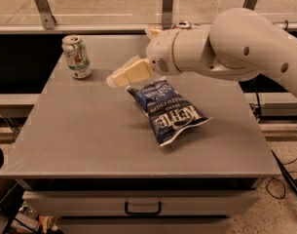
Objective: Knock 7up can over
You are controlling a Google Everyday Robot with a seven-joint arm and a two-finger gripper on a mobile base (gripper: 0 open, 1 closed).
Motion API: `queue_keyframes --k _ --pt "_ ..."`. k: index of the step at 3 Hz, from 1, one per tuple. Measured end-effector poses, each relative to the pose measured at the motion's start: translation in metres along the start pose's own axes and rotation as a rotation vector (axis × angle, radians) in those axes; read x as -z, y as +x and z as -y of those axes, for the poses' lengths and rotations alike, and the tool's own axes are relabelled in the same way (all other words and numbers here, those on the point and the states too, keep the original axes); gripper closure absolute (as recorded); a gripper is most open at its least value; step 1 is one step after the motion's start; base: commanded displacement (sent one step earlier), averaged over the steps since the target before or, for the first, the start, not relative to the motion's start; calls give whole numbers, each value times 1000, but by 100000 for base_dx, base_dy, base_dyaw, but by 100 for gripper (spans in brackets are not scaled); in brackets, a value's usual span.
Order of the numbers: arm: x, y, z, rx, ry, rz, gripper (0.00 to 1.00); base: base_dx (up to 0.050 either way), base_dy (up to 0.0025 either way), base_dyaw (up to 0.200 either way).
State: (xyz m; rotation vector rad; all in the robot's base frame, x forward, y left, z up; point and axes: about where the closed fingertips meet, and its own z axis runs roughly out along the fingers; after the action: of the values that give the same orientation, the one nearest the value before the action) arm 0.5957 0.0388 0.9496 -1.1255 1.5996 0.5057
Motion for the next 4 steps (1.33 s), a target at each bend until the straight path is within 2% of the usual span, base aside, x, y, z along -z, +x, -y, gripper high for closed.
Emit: queue_keyframes --k 1,2,3,4 --pt "-29 -3 3 -23 -5 48 0 0 0 0" --pt "-83 -9 -11 -44 -13 105 0 0 0 0" --pt "-84 -9 -11 -44 -13 105 0 0 0 0" --pt "-113 -15 -12 -39 -34 118 0 0 0 0"
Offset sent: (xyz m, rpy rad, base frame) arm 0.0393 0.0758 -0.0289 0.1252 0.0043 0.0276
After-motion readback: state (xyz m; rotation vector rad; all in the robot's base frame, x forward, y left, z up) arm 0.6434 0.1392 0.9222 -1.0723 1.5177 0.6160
